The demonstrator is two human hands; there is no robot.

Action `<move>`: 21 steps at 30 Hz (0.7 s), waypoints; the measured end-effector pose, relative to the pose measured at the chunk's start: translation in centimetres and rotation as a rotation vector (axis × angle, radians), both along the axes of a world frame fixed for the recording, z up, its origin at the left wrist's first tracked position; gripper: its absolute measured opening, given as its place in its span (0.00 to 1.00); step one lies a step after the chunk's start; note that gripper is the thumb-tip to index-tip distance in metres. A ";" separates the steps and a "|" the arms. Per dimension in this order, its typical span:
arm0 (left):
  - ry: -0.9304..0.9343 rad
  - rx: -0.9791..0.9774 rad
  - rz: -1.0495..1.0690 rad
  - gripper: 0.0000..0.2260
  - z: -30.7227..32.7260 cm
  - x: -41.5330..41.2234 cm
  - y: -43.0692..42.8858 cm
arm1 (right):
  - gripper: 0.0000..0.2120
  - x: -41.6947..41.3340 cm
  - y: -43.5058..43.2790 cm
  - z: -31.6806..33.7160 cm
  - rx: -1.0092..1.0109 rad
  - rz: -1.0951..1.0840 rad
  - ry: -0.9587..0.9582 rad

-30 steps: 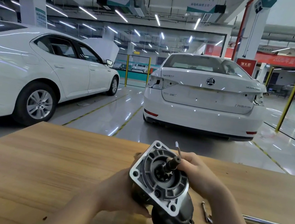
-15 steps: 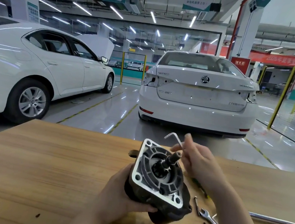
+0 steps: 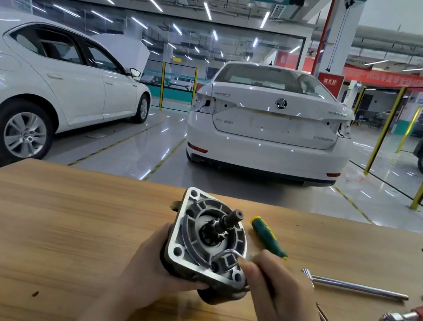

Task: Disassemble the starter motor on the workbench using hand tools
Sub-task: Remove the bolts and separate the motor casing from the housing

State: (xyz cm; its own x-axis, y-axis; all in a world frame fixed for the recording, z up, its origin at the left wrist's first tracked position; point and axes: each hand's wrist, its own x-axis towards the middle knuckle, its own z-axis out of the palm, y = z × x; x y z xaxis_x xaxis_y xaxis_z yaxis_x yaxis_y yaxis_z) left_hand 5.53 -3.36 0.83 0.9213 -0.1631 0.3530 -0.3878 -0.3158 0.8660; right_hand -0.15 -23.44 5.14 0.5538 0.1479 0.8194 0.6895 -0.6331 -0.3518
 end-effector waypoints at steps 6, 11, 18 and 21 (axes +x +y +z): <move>-0.009 -0.010 -0.001 0.34 0.2 0.5 -0.2 | 0.13 0.0 -0.1 0.0 -0.024 -0.051 -0.038; 0.001 -0.027 -0.014 0.33 0.2 0.7 -0.2 | 0.17 0.1 -0.3 -0.2 -0.052 -0.090 -0.024; -0.004 -0.021 -0.039 0.32 0.2 0.4 -0.1 | 0.19 0.6 -0.3 -0.4 -0.043 -0.083 -0.013; -0.010 -0.026 -0.037 0.32 0.2 0.4 -0.1 | 0.20 0.7 -0.5 -0.4 -0.089 -0.092 -0.062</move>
State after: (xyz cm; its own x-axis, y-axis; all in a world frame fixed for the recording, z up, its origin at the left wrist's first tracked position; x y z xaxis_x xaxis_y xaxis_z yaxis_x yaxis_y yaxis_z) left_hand 5.94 -3.48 1.05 0.9112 -0.1878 0.3667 -0.4074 -0.2788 0.8696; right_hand 0.51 -23.96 4.78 0.5167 0.1724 0.8386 0.6459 -0.7215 -0.2497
